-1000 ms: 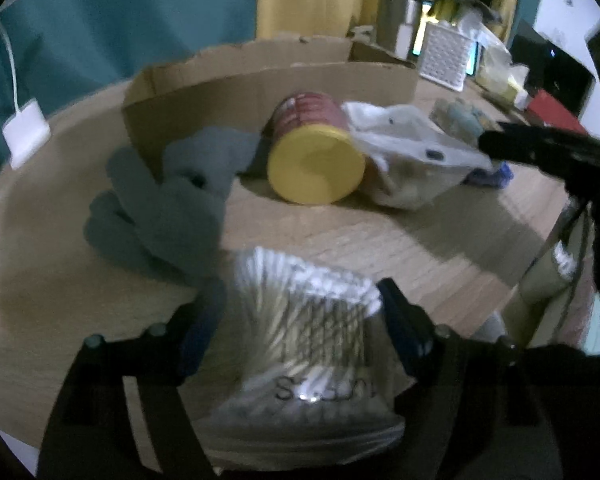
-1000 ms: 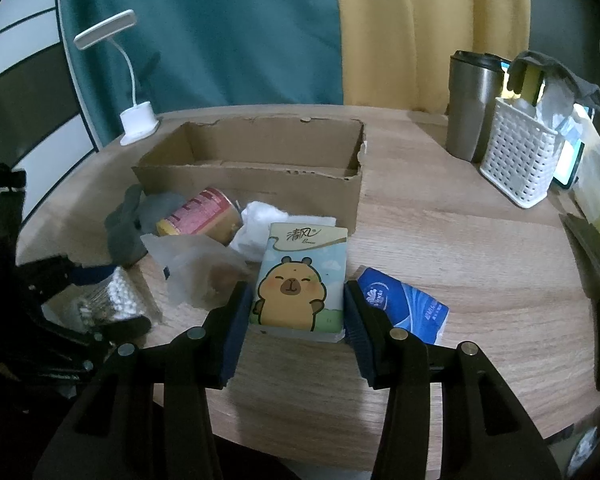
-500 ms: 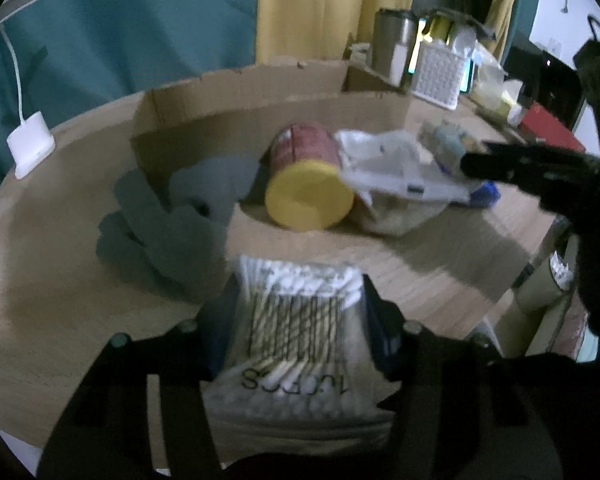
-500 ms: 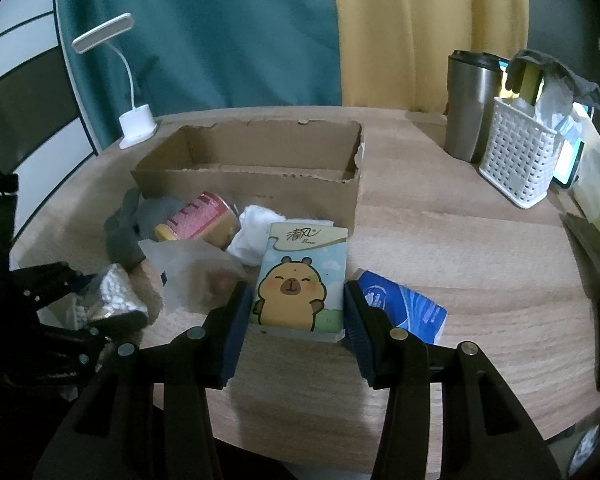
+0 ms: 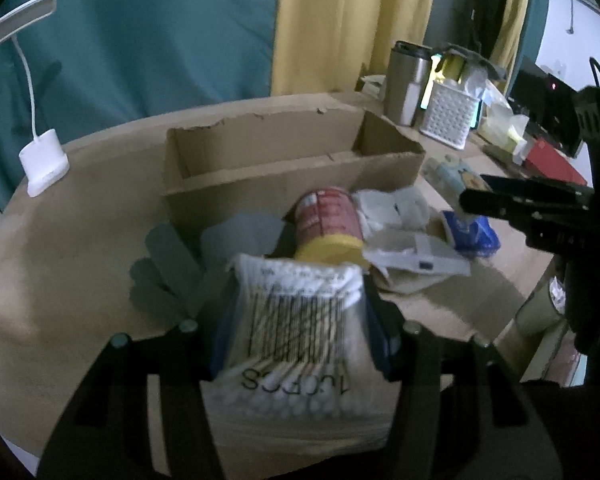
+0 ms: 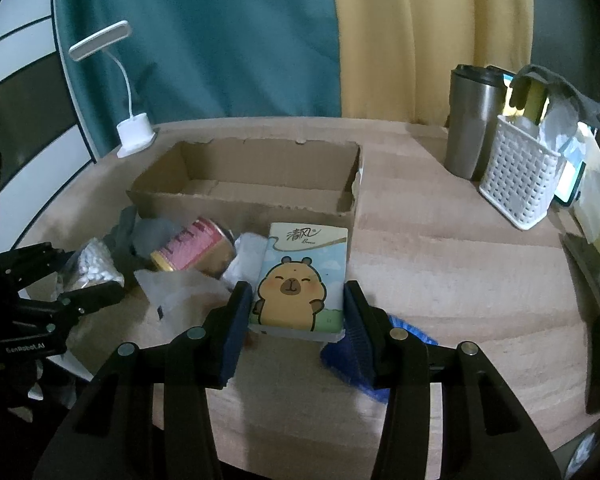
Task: Organize objects
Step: 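Lift the swab bag with the left gripper while the right gripper lifts the capybara pack toward the box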
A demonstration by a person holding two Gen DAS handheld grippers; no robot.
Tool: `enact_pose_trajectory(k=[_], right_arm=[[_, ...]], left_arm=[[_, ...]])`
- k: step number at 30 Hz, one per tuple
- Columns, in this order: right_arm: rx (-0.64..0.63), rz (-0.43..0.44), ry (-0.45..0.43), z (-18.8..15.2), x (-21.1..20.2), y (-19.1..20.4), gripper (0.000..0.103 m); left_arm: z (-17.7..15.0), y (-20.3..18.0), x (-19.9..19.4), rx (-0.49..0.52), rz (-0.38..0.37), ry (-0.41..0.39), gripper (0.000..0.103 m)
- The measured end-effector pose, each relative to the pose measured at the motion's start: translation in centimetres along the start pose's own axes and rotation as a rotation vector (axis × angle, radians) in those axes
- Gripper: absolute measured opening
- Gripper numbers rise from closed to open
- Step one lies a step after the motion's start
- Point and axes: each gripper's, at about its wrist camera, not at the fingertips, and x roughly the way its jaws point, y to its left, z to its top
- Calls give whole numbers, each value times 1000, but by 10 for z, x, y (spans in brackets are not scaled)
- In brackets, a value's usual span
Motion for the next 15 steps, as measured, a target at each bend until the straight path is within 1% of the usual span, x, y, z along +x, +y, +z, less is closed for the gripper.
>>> enact_pose_trajectory(k=[15], right_arm=[[-9, 0, -11, 32, 6, -3, 49]], left_arm=[[39, 7, 1, -20, -21, -43, 56]])
